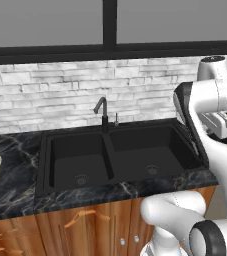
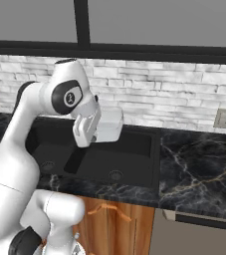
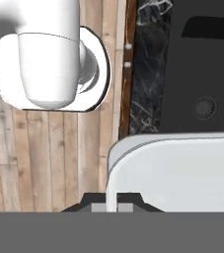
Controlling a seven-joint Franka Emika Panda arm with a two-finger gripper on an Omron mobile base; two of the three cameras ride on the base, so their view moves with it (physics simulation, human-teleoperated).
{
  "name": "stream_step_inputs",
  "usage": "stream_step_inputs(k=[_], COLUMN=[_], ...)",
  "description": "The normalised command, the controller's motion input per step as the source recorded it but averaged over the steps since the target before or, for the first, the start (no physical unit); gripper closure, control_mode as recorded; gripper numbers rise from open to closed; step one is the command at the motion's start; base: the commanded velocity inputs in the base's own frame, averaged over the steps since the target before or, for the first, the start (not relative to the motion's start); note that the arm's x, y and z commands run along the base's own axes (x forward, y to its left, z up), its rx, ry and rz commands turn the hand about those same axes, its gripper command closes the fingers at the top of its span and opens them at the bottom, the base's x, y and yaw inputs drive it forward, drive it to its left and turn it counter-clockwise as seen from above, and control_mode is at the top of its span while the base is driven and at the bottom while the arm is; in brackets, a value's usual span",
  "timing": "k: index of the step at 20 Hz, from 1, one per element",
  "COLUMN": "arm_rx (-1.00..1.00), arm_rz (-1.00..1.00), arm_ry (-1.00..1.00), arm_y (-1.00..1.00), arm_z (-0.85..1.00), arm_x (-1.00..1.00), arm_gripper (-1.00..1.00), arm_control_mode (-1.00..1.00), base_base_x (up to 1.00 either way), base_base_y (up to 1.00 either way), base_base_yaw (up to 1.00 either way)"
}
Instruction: Place the tupperware in the left basin and the bowl in the right basin of the sink.
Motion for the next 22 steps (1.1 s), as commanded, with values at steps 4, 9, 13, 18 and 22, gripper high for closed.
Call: stream_step_inputs(k=[4,9,13,18,22], arm_rx=[0.00,0.00,0.00,0.01,0.07], arm_rz=[0.10,0.10,0.09,0.03,0.00], arm_ry=[-0.07,-0.01,0.00,0.00,0.01], arm_y=[0.49,0.53,0.60,0.55,0.43], arm_z=[0.23,0.20,0.10,0.01,0.00], arm_x=[-0.33,-0.28,-0.08,-0.10,-0.06], arm_gripper=[1.00,1.00,1.00,1.00,1.00], arm_control_mode=[-1.00,-1.00,-1.00,-1.00,-1.00], base_base_x=[0.00,0.00,0.00,0.00,0.00], base_base_y=[0.00,0.00,0.00,0.00,0.00], base_base_yaw=[0.00,0.00,0.00,0.00,0.00])
